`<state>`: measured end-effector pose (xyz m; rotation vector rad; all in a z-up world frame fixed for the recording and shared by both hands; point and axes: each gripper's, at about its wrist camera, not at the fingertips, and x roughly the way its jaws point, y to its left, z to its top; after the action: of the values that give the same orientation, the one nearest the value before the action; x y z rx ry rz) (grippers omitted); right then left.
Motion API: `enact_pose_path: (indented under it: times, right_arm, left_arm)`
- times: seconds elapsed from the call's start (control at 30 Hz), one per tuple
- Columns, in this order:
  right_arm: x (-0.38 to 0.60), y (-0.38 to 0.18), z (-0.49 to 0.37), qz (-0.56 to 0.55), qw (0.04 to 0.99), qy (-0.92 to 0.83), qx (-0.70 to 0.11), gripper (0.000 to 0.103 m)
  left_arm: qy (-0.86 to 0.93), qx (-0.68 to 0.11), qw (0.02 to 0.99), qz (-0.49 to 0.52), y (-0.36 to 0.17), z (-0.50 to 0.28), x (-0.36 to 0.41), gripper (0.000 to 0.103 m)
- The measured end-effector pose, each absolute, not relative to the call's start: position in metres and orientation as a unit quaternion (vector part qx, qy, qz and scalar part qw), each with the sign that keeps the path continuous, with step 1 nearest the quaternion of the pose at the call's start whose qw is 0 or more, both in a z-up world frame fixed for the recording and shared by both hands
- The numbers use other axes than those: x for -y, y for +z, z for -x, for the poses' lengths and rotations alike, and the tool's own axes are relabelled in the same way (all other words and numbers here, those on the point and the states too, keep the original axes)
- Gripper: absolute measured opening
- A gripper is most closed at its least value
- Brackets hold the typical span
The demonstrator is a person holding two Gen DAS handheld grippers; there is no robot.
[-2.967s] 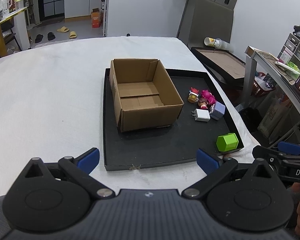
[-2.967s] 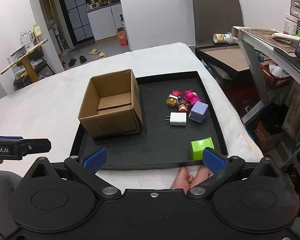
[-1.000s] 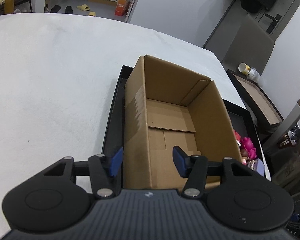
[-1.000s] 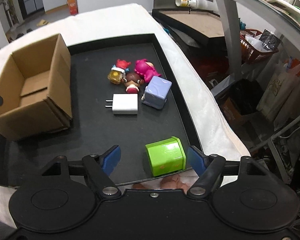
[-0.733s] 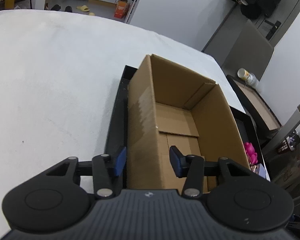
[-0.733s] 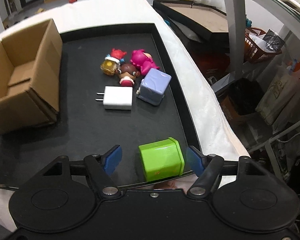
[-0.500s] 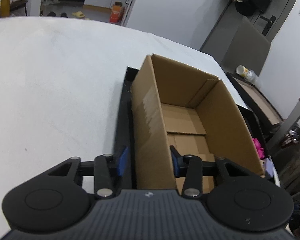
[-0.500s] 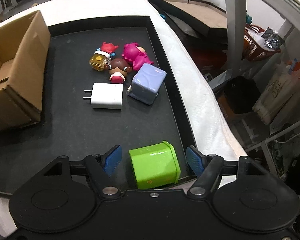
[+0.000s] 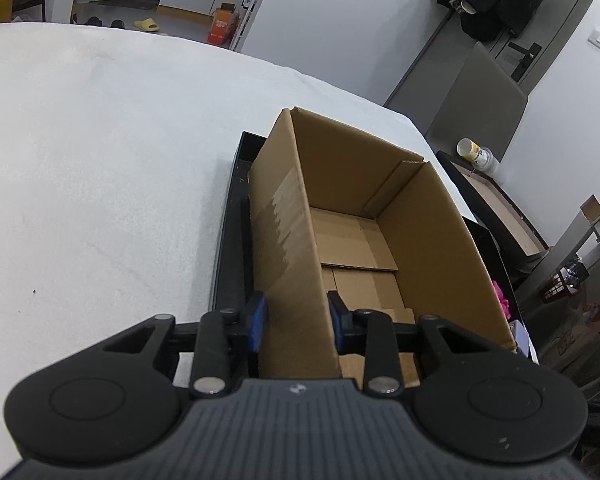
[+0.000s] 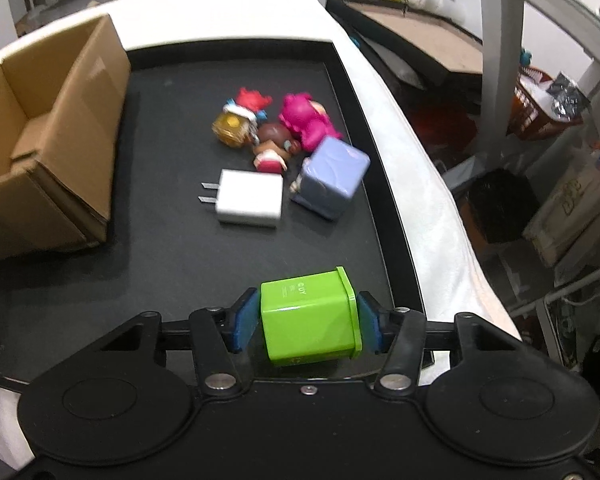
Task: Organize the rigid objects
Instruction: 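Lift the lime-green cube with the right gripper and carry it over the box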
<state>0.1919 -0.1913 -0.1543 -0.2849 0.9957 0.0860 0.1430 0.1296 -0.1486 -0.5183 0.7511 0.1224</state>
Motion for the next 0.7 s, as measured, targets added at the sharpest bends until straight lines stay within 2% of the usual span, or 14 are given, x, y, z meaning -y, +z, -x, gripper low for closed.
enact_pose_path:
  times: [0.7]
  right_arm:
    - [0.15,-0.091,-0.195,0.098,0.906,0.112,-0.396,0.051]
  left_arm:
    - [0.069,-0.357,0.894,0.261,-0.148,-0.142,-0.132,0.029]
